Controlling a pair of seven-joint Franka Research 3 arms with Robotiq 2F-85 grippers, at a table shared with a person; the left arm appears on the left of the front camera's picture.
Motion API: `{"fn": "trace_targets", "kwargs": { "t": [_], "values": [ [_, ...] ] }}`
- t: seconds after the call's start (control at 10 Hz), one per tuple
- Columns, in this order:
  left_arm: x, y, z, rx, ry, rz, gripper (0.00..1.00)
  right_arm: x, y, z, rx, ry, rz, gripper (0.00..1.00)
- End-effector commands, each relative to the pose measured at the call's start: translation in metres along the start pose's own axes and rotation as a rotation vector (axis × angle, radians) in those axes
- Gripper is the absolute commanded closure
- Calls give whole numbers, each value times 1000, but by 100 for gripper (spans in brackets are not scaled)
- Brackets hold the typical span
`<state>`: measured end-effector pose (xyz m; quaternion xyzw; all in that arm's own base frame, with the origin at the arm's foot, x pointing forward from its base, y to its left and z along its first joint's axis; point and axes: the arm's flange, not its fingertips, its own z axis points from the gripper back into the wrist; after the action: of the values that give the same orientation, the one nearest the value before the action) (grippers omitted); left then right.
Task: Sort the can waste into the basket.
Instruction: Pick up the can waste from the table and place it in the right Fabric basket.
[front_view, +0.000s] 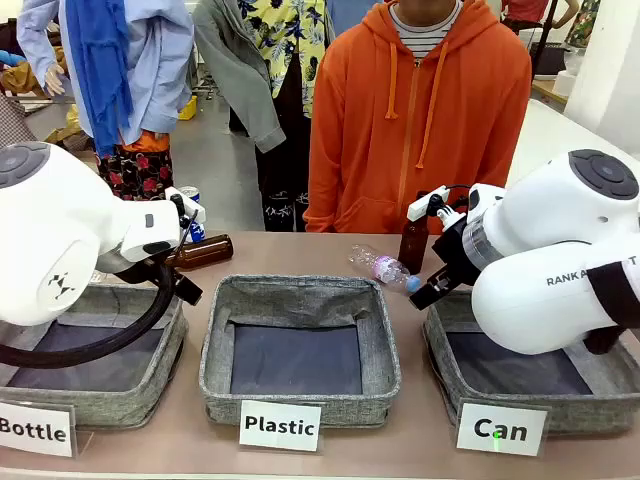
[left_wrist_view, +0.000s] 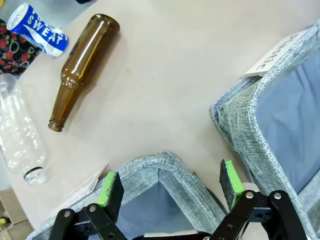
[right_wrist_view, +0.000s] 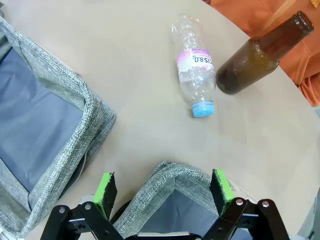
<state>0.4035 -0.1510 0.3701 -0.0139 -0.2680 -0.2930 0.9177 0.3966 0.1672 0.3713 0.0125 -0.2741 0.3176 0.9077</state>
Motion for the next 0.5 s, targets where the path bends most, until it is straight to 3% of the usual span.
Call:
{"fn": "trace_targets", "kwargs": {
  "t": [0.0,0.4],
  "values": [
    [0,0,0,0,0,0,0,0,0,0,0,0,0,0],
    [0,0,0,0,0,0,0,0,0,0,0,0,0,0]
  ]
}}
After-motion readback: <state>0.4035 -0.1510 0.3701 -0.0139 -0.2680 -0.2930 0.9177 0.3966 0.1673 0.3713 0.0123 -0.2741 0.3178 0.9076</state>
